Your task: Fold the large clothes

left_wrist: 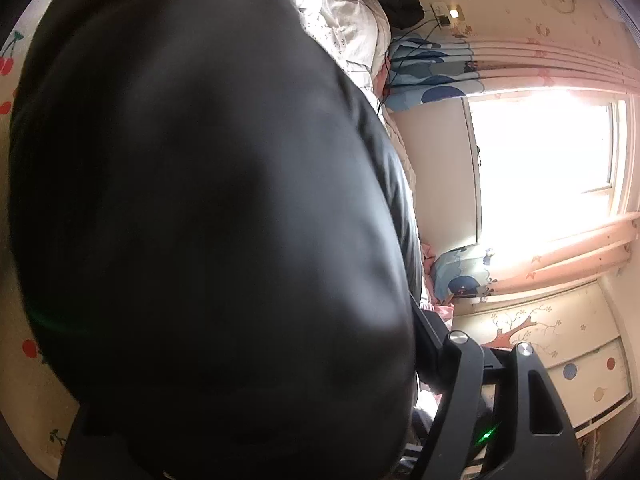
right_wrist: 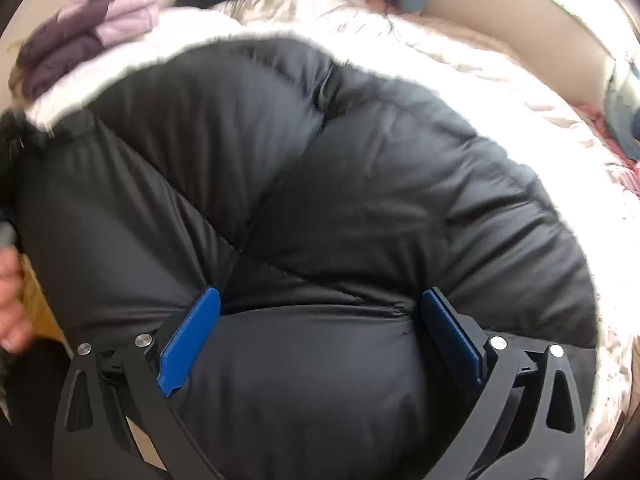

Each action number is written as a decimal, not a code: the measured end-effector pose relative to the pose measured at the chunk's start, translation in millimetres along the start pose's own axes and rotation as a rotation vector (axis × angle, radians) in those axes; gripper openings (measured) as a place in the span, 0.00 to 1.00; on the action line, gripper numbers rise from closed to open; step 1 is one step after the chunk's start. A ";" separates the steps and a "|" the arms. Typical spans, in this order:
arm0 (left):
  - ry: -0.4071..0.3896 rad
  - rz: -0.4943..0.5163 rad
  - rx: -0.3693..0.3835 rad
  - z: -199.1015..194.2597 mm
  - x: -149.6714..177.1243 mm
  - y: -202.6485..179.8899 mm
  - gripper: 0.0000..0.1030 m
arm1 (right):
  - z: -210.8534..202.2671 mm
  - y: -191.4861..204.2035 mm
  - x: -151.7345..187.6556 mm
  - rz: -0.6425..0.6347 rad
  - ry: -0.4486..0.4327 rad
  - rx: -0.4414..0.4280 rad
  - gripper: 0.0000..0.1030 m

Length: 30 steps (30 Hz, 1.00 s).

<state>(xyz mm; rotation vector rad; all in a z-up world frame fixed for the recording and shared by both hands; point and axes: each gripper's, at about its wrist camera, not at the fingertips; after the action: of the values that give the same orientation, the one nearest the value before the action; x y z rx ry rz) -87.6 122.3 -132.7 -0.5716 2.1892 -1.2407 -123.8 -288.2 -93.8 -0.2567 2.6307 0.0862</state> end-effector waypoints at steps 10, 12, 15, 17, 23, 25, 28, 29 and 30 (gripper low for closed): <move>-0.054 -0.028 0.011 -7.3 -1.6 0.1 0.68 | 11.0 7.0 5.9 -0.030 -0.016 0.009 0.94; -0.070 0.041 -0.012 -8.8 -0.9 -15.2 0.62 | 15.5 7.0 7.2 -0.038 -0.020 0.021 0.94; -0.101 0.291 -0.090 -7.5 12.7 -68.8 0.56 | 22.6 15.1 13.1 -0.050 -0.026 0.033 0.94; -0.110 0.417 -0.114 -3.0 25.5 -102.7 0.55 | 28.5 13.9 10.6 -0.046 -0.028 0.033 0.94; -0.063 0.709 -0.154 24.1 59.7 -194.1 0.50 | 8.4 -16.8 9.3 0.029 -0.067 -0.108 0.94; -0.031 0.803 -0.169 35.2 70.8 -218.5 0.49 | -19.9 -51.8 20.3 0.162 -0.148 -0.295 0.94; 0.027 0.944 -0.200 57.2 94.5 -247.9 0.49 | -50.1 -118.6 50.0 0.399 -0.244 -0.581 0.94; 0.046 0.993 -0.212 65.4 104.4 -255.9 0.49 | -55.2 -141.4 61.6 0.471 -0.261 -0.662 0.94; 0.066 1.061 -0.228 76.6 120.0 -266.1 0.49 | -57.9 -160.8 72.0 0.527 -0.270 -0.711 0.94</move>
<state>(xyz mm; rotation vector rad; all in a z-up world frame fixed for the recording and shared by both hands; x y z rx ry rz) -104.4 -127.2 36.4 0.5357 2.1643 -0.4350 -181.3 -463.9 -80.0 0.2138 2.2337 1.1482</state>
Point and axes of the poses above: each gripper's, at about its wrist camera, not at the fingertips, and z roughly the way its jaws point, y to its left, x to its underside, and after that the axes turned 6 degrees about z, right-handed
